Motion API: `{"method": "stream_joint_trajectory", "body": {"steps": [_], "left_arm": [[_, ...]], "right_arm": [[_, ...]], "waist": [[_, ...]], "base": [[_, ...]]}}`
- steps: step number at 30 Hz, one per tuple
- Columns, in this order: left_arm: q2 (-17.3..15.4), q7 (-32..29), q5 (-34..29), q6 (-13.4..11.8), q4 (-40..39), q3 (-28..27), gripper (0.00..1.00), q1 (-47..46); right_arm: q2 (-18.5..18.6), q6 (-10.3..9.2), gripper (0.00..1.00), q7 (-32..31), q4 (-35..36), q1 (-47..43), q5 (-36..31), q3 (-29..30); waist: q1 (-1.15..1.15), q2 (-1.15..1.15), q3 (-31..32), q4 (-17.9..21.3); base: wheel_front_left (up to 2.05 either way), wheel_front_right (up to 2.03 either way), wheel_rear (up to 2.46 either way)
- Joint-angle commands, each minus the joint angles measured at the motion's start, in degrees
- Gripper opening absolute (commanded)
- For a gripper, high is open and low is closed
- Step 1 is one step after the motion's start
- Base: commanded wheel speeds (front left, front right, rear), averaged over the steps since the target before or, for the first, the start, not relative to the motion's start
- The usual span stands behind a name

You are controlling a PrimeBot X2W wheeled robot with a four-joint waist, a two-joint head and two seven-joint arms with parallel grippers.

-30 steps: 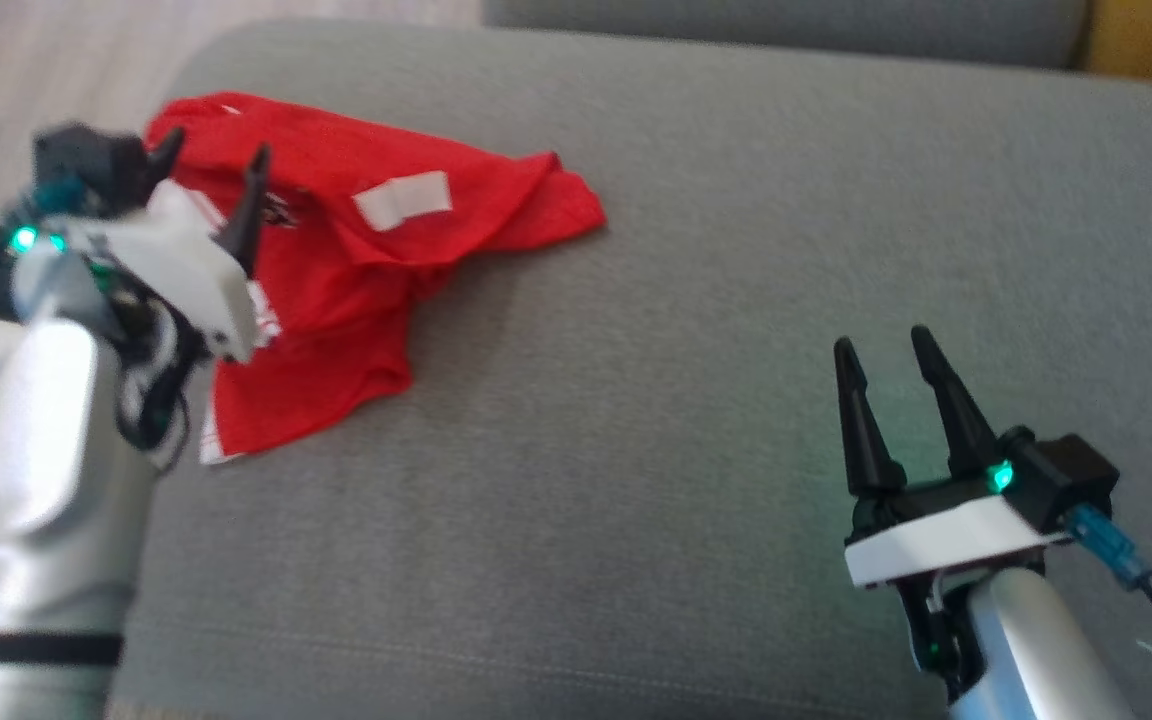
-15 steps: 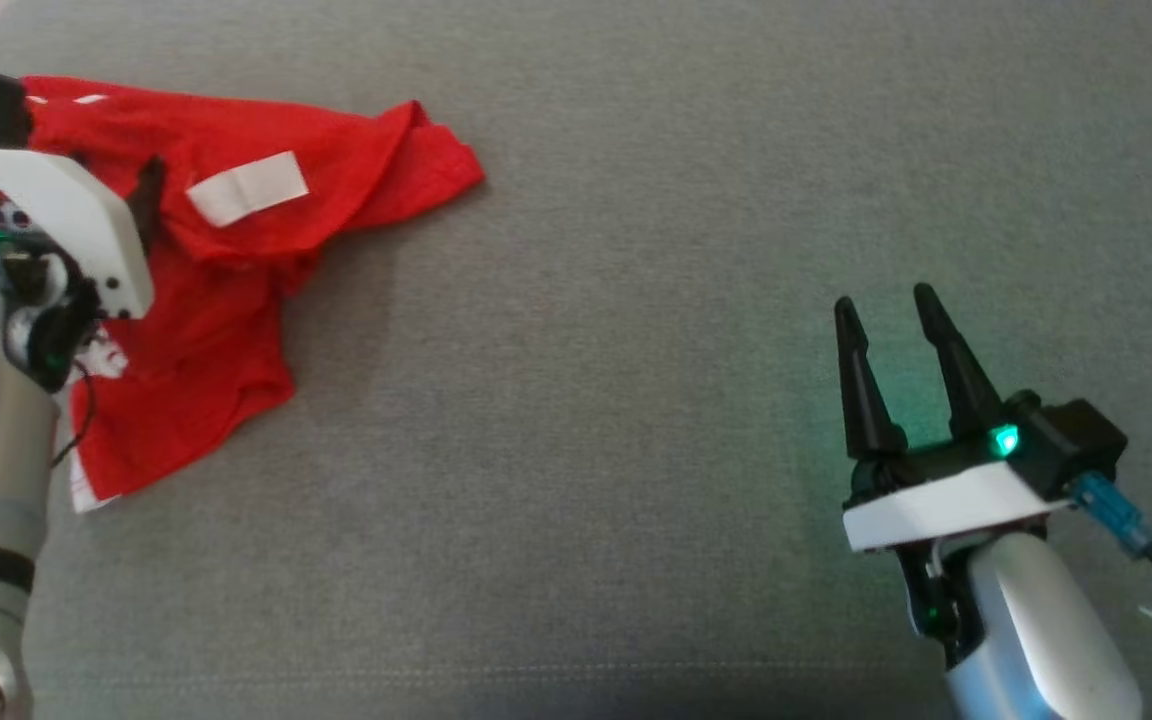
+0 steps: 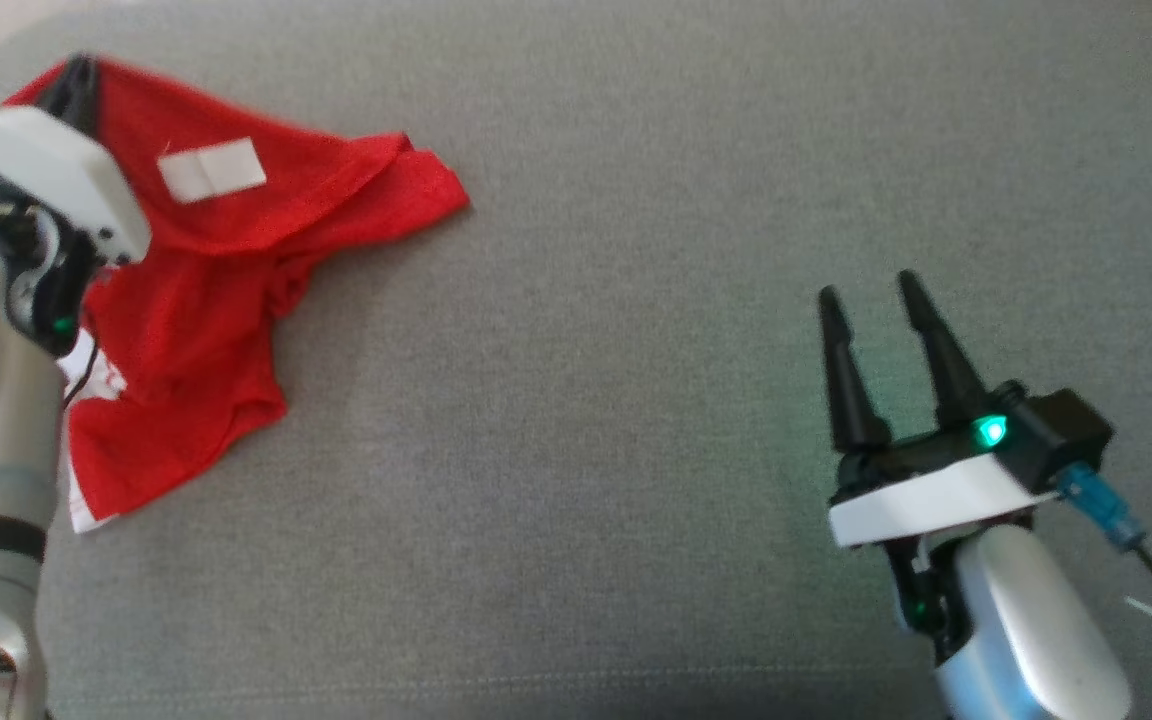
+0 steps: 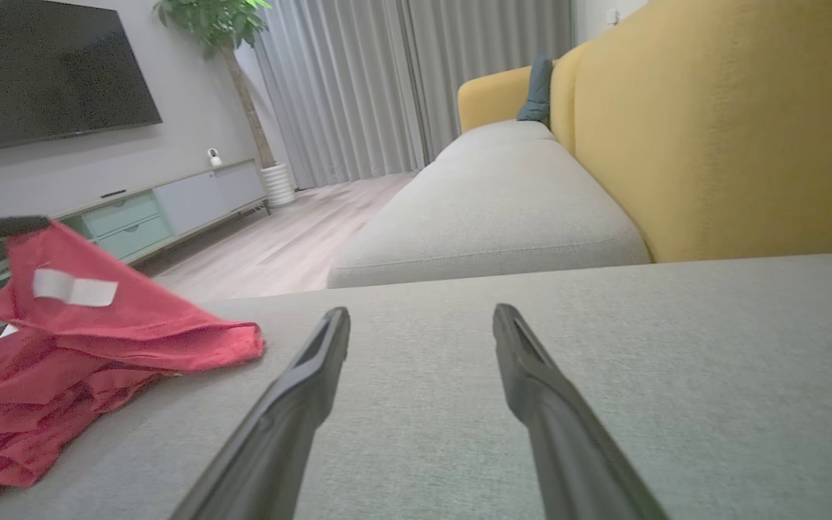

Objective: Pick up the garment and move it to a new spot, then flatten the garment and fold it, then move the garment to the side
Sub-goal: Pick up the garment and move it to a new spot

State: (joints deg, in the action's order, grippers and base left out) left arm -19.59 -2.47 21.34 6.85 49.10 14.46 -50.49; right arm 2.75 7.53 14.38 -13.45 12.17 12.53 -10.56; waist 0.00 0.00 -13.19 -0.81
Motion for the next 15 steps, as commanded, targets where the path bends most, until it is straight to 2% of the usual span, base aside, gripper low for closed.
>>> {"method": "stream_joint_trajectory", "body": {"steps": [1, 8, 15], "left_arm": [[-2.01, 2.01, 0.02, -0.15, -3.26, -1.46, 0.0, -3.27], [0.73, 6.0, 1.18, -0.16, -12.46, -0.83, 0.0, -1.92], [4.9, 3.05, 2.67, -2.12, -25.39, 0.77, 0.0, 0.92]], "right_arm": [[0.13, -0.04, 1.0, 0.62, 1.6, -0.59, -0.11, -2.19], [0.13, -0.04, 1.0, 0.62, 1.42, -3.19, 1.33, -4.01], [0.13, -0.04, 1.0, 0.62, 1.37, -4.75, 1.58, -3.06]], "waist": [[0.0, 0.0, 2.11, -0.3], [0.0, 0.0, 8.2, 0.04], [0.0, 0.0, 12.75, 0.92]], "base": [[0.0, 0.0, 0.0], [0.0, 0.0, 0.0], [0.0, 0.0, 0.0]]}}
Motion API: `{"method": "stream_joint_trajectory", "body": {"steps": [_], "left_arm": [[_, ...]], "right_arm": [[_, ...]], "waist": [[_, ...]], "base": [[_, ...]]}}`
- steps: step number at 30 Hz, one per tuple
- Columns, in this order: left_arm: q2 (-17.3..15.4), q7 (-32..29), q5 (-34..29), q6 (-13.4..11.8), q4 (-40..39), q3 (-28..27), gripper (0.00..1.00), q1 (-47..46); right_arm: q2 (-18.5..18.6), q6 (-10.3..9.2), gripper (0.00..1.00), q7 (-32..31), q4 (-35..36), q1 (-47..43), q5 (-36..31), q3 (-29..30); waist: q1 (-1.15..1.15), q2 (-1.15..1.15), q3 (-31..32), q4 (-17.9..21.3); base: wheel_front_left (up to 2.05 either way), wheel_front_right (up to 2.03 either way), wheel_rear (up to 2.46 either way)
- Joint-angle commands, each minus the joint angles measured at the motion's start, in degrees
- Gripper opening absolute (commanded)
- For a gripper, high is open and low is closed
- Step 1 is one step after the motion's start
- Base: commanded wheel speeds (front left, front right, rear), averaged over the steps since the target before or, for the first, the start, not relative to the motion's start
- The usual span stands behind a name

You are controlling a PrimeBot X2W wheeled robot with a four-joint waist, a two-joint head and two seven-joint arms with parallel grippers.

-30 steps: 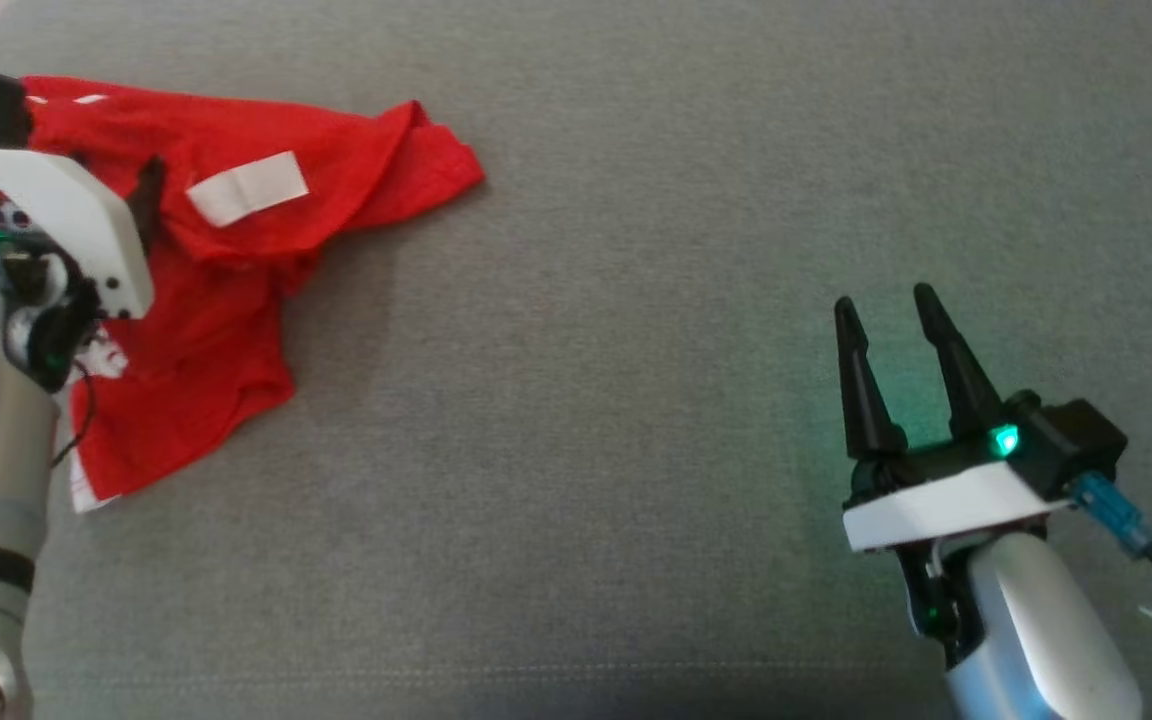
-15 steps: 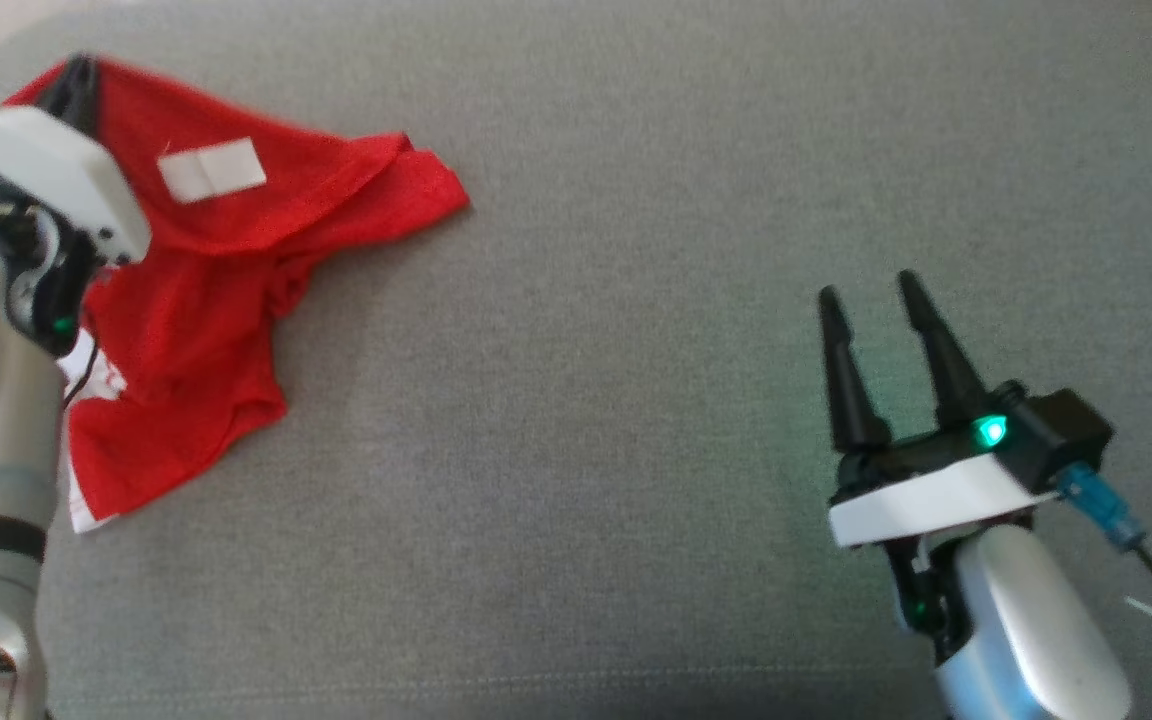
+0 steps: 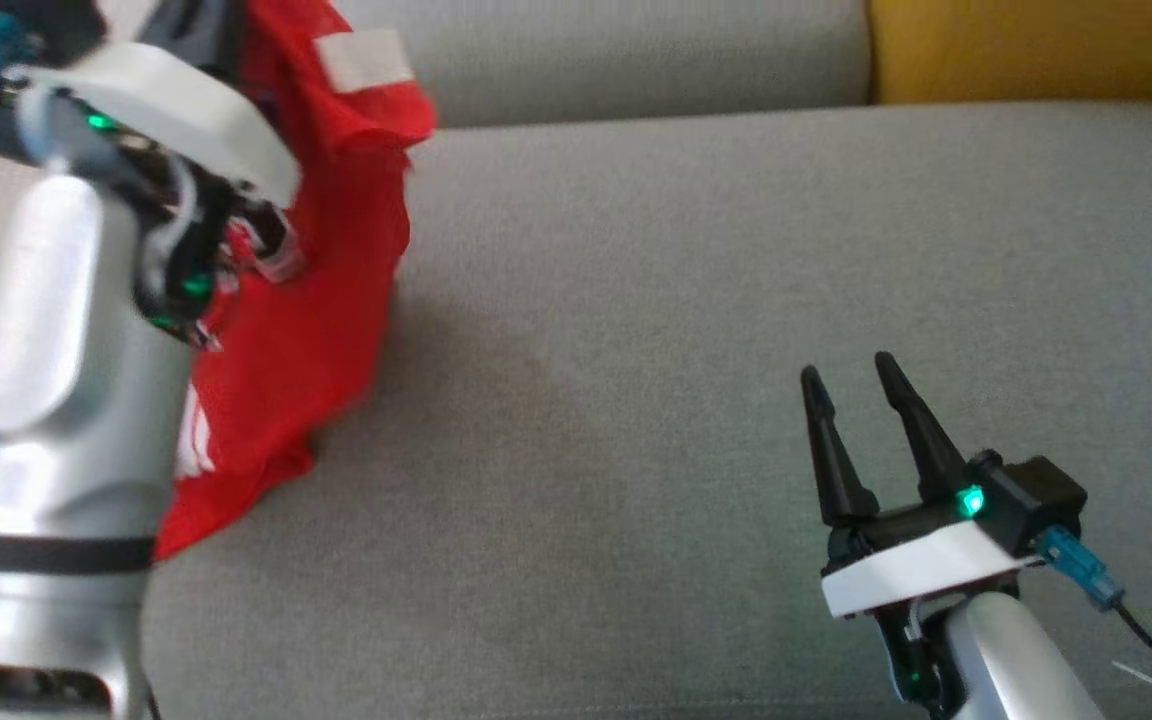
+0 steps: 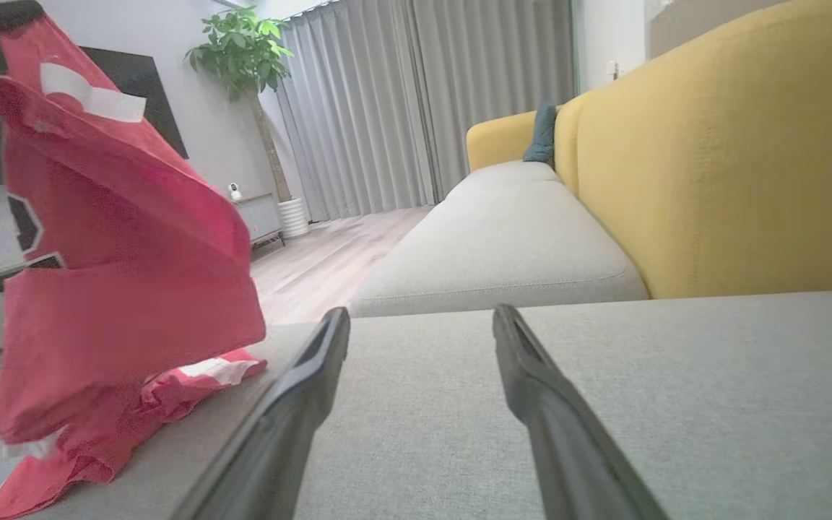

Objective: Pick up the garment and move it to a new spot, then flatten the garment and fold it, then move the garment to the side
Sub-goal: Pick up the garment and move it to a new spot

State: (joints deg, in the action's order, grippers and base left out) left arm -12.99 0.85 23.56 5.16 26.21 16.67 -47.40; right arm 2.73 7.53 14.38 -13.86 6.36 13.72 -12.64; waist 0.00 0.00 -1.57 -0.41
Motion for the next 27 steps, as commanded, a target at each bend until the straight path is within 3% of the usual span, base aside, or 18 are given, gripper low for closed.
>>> {"method": "stream_joint_trajectory", "body": {"steps": [1, 8, 14, 21, 27], "left_arm": [[-0.97, -1.02, 0.82, -0.78, -4.4, -1.15, 0.0, -1.66], [3.09, -6.09, 2.14, -3.69, -15.75, 1.28, 0.0, 1.16], [5.58, -9.59, 1.89, -4.71, -19.95, 5.01, 0.0, 2.51], [7.5, -9.86, 0.66, -5.23, -16.28, 8.57, 0.0, 1.66], [9.27, -6.73, 0.88, -5.12, -6.33, 10.77, 0.0, -3.0]], "right_arm": [[0.15, -0.04, 1.0, 0.62, 1.88, 0.97, 0.35, -0.64], [0.15, -0.04, 1.0, 0.62, 2.71, 1.39, -0.64, 2.44], [0.15, -0.04, 1.0, 0.62, 3.63, 3.04, -1.43, 4.46], [0.15, -0.04, 1.0, 0.62, 4.47, 5.92, -0.77, 3.52], [0.15, -0.04, 1.0, 0.62, 4.59, 8.87, 1.12, -0.15]], "waist": [[0.0, 0.0, 1.5, 0.75], [0.0, 0.0, 1.96, 3.86], [0.0, 0.0, 0.54, 8.14], [0.0, 0.0, -2.23, 13.91], [0.0, 0.0, -5.17, 20.35]], "base": [[0.0, 0.0, 0.0], [0.0, 0.0, 0.0], [0.0, 0.0, 0.0], [0.0, 0.0, 0.0], [0.0, 0.0, 0.0]]}}
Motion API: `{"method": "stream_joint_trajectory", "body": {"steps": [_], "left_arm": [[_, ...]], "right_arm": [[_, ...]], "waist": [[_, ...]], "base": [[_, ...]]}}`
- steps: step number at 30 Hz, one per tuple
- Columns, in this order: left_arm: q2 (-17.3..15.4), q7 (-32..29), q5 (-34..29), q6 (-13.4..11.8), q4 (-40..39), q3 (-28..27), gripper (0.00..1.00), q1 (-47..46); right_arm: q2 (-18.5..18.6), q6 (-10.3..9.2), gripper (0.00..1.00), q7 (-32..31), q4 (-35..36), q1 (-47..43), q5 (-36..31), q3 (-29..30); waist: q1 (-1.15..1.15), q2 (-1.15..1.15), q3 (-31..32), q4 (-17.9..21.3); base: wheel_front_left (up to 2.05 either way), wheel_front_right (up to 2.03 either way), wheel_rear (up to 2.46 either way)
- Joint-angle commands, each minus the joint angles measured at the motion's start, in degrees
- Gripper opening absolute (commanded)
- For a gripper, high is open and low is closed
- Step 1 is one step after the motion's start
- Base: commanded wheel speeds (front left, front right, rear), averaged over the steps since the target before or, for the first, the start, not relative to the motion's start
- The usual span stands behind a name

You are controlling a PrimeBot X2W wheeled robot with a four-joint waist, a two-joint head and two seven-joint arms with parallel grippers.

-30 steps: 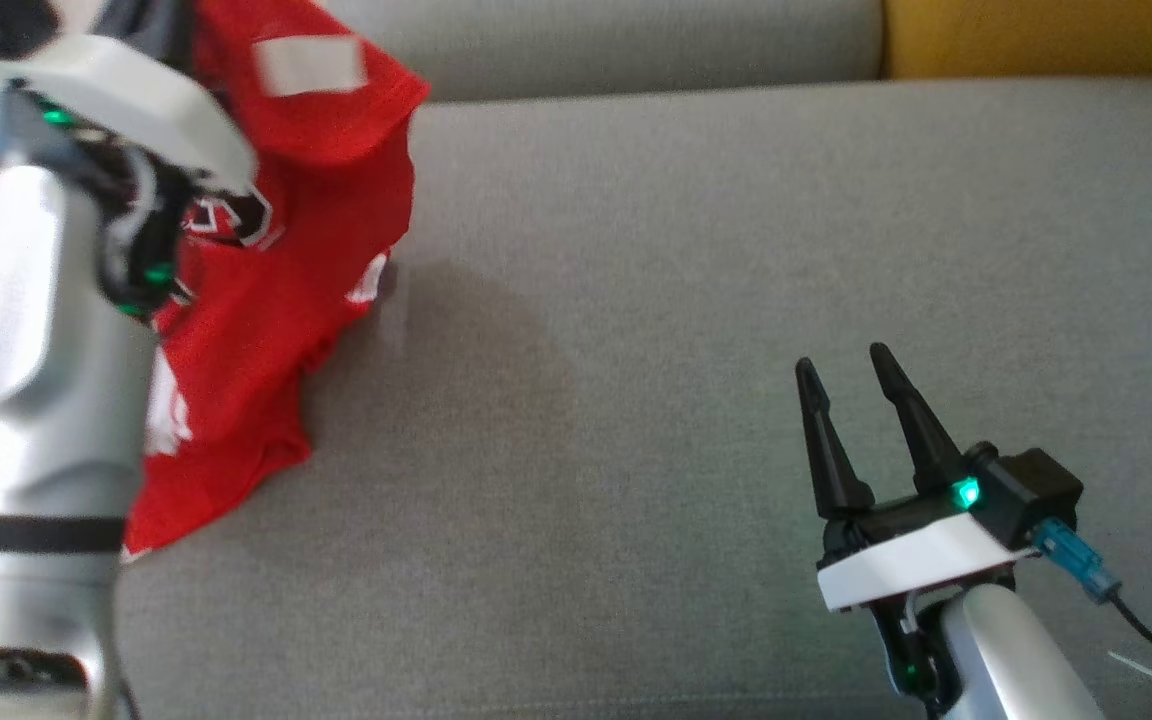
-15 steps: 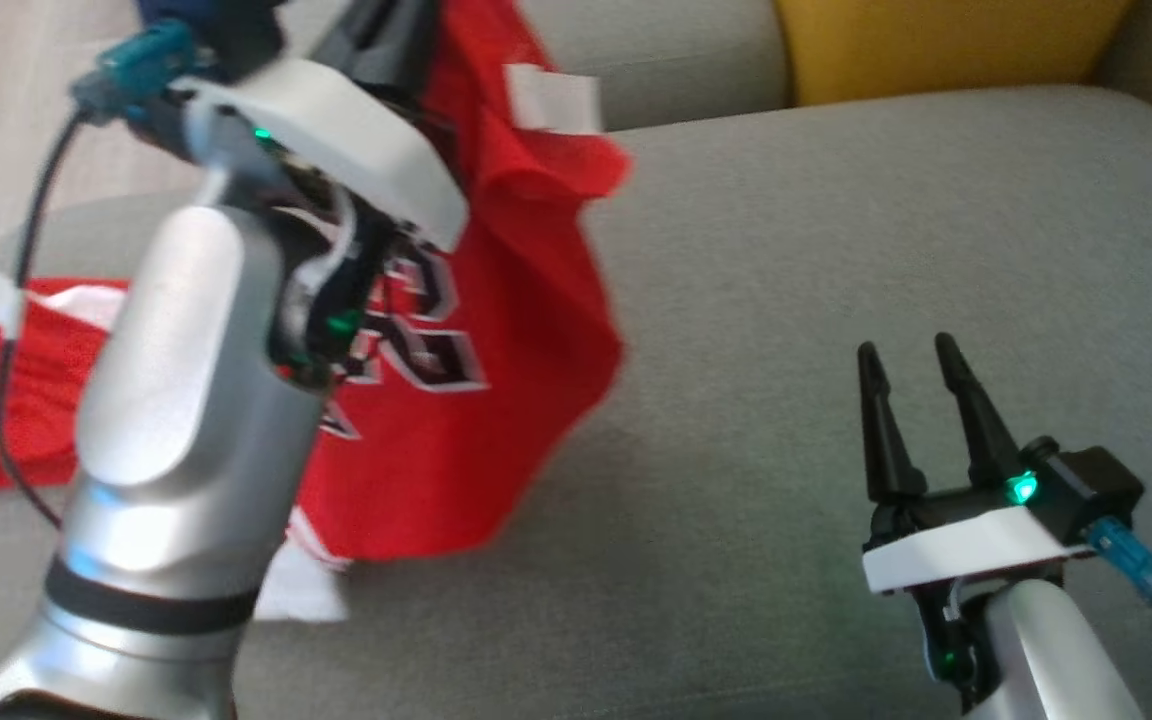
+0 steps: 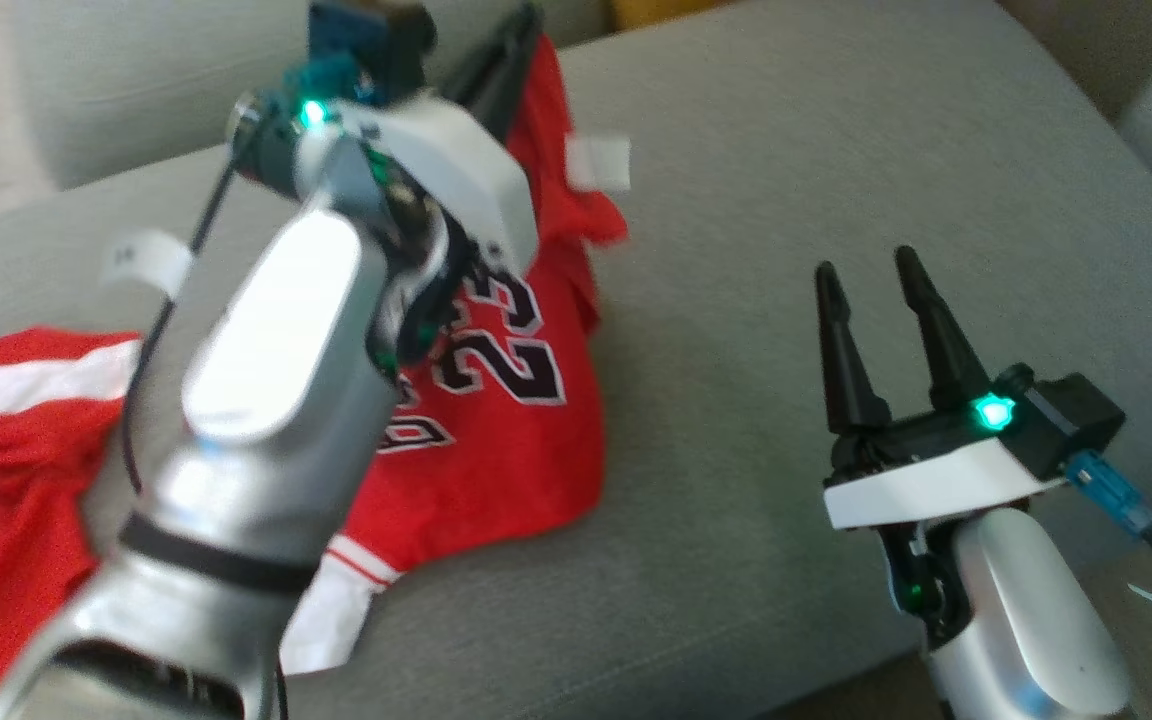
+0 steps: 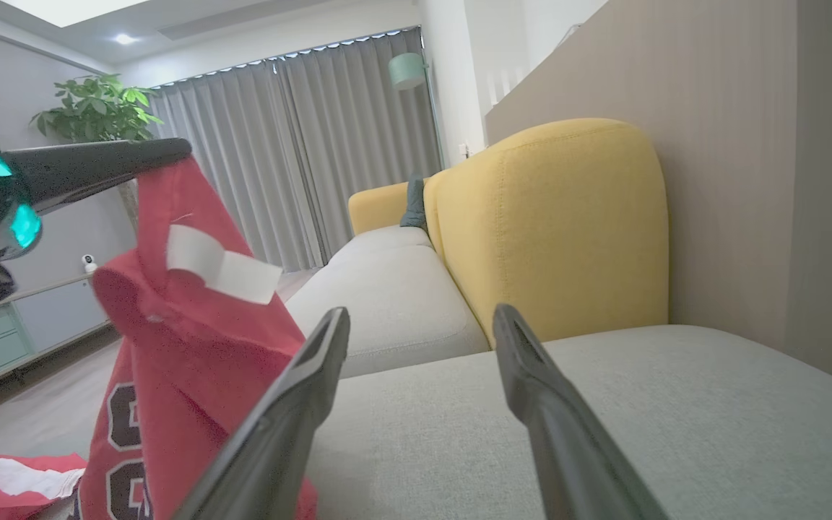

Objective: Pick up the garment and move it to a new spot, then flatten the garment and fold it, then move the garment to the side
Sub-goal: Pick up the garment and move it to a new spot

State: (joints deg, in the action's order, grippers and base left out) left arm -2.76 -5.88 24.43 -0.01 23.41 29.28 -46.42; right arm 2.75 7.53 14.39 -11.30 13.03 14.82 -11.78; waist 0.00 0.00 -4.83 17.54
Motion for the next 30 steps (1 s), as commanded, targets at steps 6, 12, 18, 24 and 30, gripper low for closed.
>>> {"method": "stream_joint_trajectory", "body": {"steps": [6, 12, 18, 24, 30], "left_arm": [[-1.18, 7.25, -2.78, -1.23, 8.69, -2.49, 0.0, -13.34], [-2.72, 15.38, -6.12, -2.51, 22.21, -2.65, 0.41, -20.85], [-2.23, 19.51, -5.6, -2.78, 30.24, -3.17, 1.0, -22.41], [-3.44, 20.81, -3.61, -1.41, 27.97, -6.2, 1.0, -21.11], [-6.11, 20.86, -2.08, -0.58, 15.33, -11.7, 1.0, -10.08]], "right_arm": [[0.13, -0.04, 1.0, 0.61, 2.12, 3.97, 1.9, -3.68], [0.13, -0.04, 1.0, 0.61, 2.07, 4.07, 2.59, -4.63], [0.13, -0.04, 1.0, 0.61, 2.42, 3.1, 1.75, -2.48], [0.12, -0.04, 1.0, 0.61, 2.94, 2.0, 0.61, 3.37], [0.12, -0.04, 1.0, 0.61, 3.04, 0.38, -1.93, 7.82]], "waist": [[0.0, 0.0, -3.77, 6.54], [0.0, 0.0, -4.1, 7.95], [0.0, 0.0, -4.21, 5.44], [0.0, 0.0, -3.59, 0.72], [0.0, 0.0, -1.15, -5.33]], "base": [[0.0, 0.0, 0.0], [0.0, 0.0, 0.0], [0.0, 0.0, 0.0], [0.0, 0.0, 0.0], [0.0, 0.0, 0.0]]}}
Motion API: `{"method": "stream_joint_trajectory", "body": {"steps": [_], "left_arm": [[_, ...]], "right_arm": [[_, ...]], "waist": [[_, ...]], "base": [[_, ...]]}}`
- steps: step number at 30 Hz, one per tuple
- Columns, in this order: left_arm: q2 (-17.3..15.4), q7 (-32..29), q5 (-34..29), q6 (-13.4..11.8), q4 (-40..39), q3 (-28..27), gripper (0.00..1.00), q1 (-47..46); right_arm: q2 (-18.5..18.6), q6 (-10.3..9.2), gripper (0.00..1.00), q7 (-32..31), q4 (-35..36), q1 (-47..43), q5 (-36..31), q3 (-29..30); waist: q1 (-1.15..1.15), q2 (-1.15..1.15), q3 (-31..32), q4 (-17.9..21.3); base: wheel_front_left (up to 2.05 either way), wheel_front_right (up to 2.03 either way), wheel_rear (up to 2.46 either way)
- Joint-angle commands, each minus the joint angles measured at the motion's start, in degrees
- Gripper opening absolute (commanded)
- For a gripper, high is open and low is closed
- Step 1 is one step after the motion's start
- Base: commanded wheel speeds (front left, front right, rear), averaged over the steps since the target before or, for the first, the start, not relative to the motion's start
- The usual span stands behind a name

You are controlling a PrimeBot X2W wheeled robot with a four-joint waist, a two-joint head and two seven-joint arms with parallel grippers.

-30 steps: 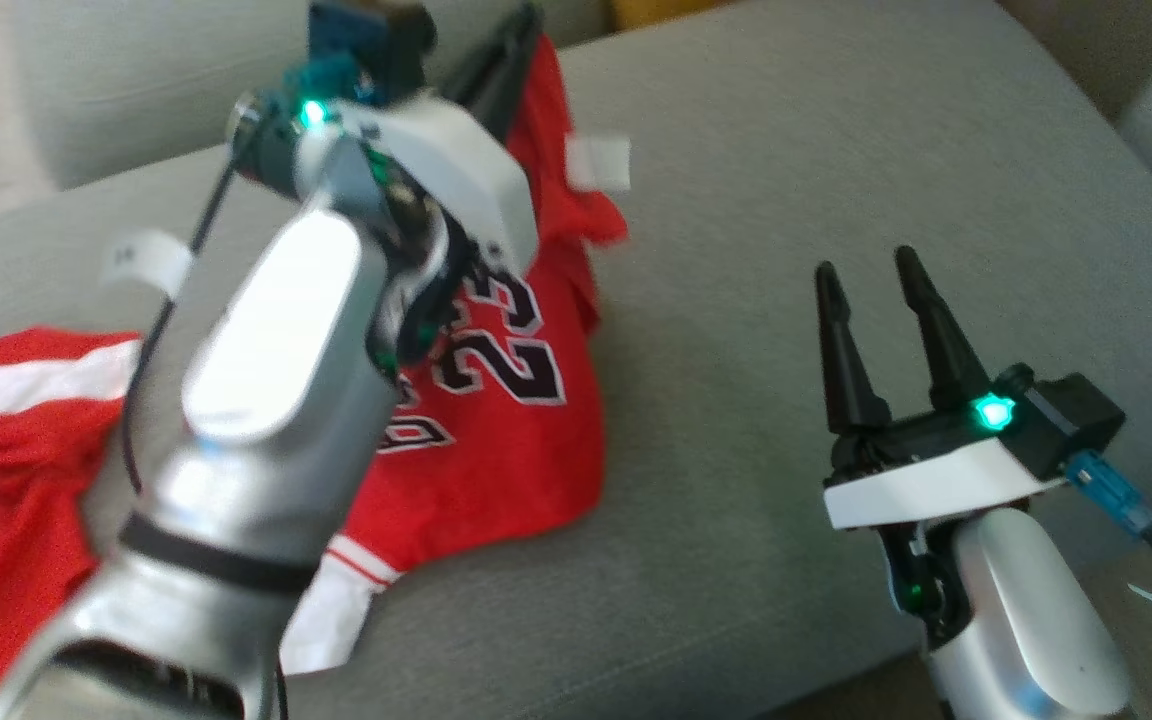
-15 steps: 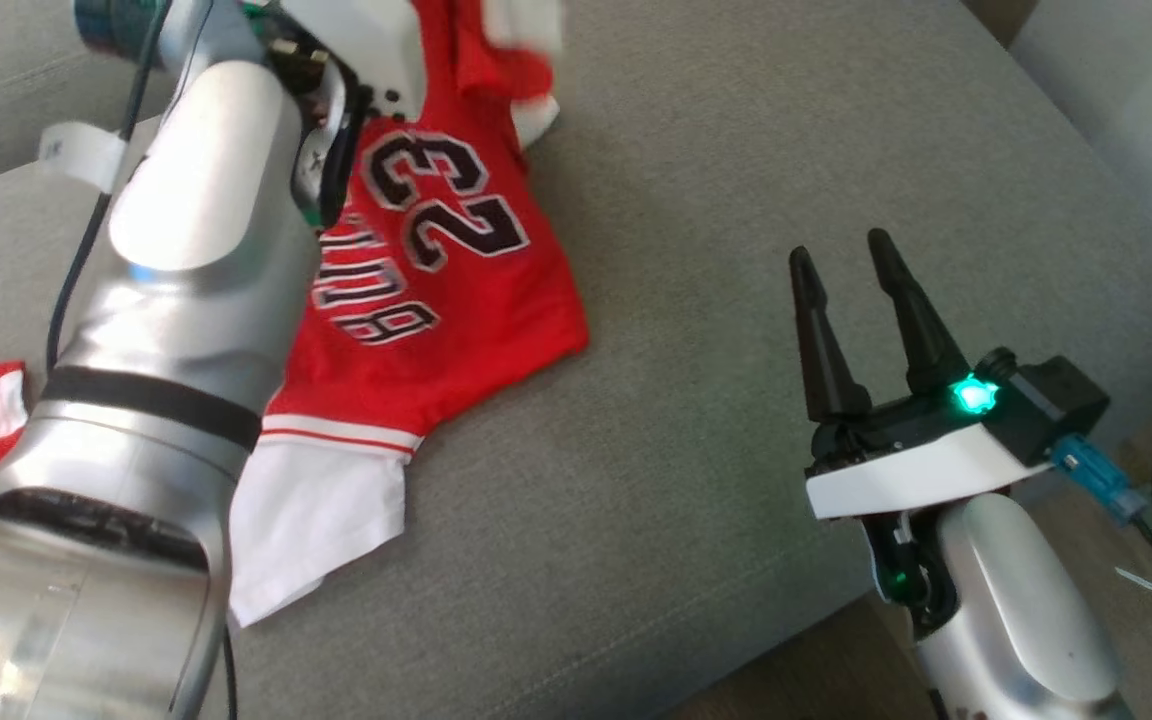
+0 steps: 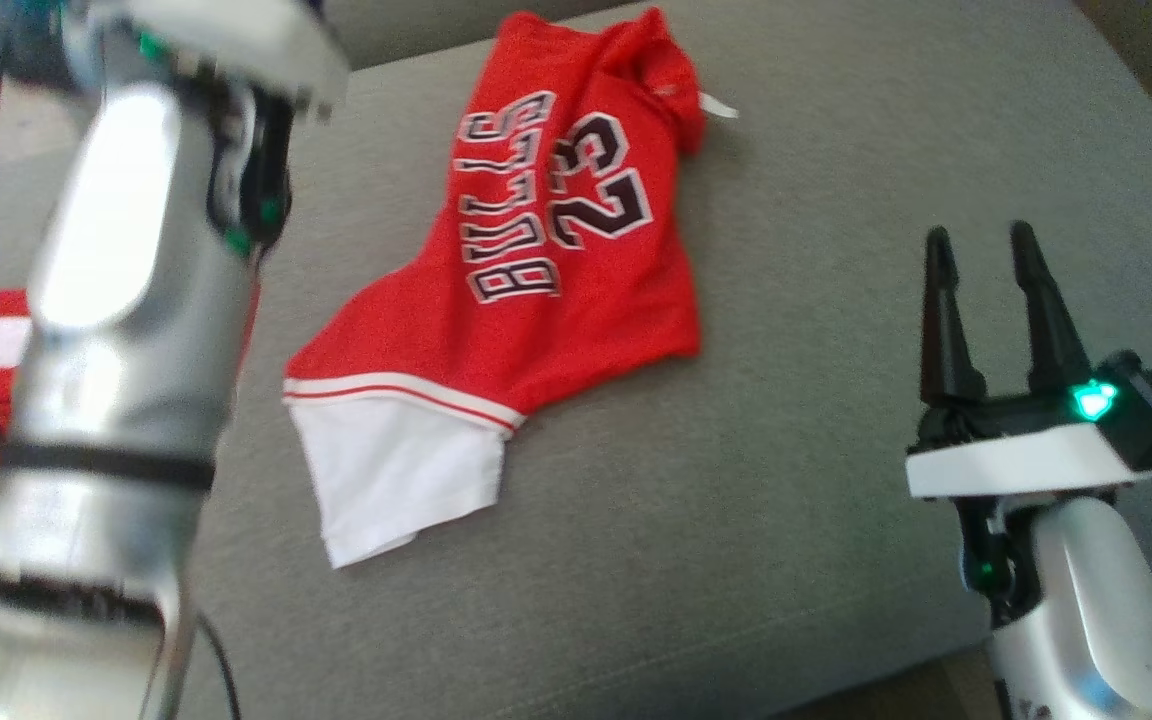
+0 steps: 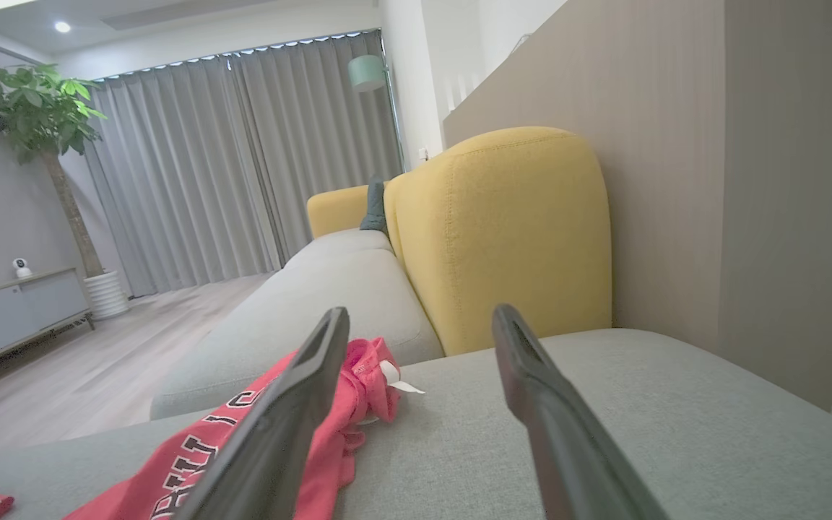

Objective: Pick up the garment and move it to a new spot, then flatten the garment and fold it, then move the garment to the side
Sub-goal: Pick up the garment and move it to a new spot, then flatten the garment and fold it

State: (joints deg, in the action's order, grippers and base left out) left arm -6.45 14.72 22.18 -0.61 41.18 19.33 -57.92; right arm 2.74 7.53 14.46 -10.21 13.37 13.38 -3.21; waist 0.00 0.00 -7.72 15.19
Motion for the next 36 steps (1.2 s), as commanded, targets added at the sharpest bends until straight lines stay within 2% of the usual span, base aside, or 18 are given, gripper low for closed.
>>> {"method": "stream_joint_trajectory", "body": {"steps": [1, 6, 7, 15, 20, 29, 33, 36], "left_arm": [[-2.64, 0.26, 0.31, 0.14, -4.67, -2.43, 1.0, 4.04], [-3.21, 0.27, 0.48, -0.3, -16.04, -5.41, 1.0, 18.81], [-3.21, 0.27, 0.48, -0.3, -16.04, -5.41, 1.0, 18.81], [-0.41, 0.28, -1.17, -1.99, -31.92, -7.04, 1.0, 42.76], [2.16, 0.28, -1.73, -2.7, -36.93, -7.62, 1.0, 52.43], [3.32, 0.28, -3.92, -1.23, -36.63, -5.29, 1.0, 53.91], [3.37, -0.4, -4.96, -0.48, -31.15, -2.63, 1.0, 52.81], [3.38, -3.04, -6.1, -0.5, -26.42, -0.5, 1.0, 51.59]], "right_arm": [[0.14, -0.04, 1.0, 0.53, 2.0, -0.33, -0.89, -0.03], [0.14, -0.04, 1.0, 0.53, 1.75, -2.22, -3.06, 2.51], [0.14, -0.04, 1.0, 0.53, 1.75, -2.22, -3.06, 2.51], [0.14, -0.04, 1.0, 0.02, 1.73, -5.71, -4.26, 3.71], [0.14, -0.04, 1.0, -0.18, 1.75, -7.25, -3.83, 2.9], [0.14, -0.04, 1.0, -0.85, 2.39, -7.29, -3.97, 1.28], [0.14, -0.04, 1.0, -0.99, 2.33, -7.42, -3.88, 0.71], [0.14, -0.04, 1.0, -1.02, 2.32, -7.25, -3.78, 0.34]], "waist": [[0.0, 0.0, 2.26, -4.12], [0.0, 0.0, 5.12, -8.87], [0.0, 0.0, 5.12, -8.87], [0.0, 0.0, 8.39, -13.86], [0.0, 0.0, 9.02, -14.86], [0.0, 0.0, 8.75, -14.32], [0.0, 0.0, 8.1, -13.03], [0.0, 0.0, 7.43, -11.8]], "base": [[0.0, 0.0, 0.0], [0.0, 0.0, 0.0], [0.0, 0.0, 0.0], [0.0, 0.0, 0.0], [0.0, 0.0, 0.0], [0.0, 0.0, 0.0], [0.0, 0.0, 0.0], [0.0, 0.0, 0.0]]}}
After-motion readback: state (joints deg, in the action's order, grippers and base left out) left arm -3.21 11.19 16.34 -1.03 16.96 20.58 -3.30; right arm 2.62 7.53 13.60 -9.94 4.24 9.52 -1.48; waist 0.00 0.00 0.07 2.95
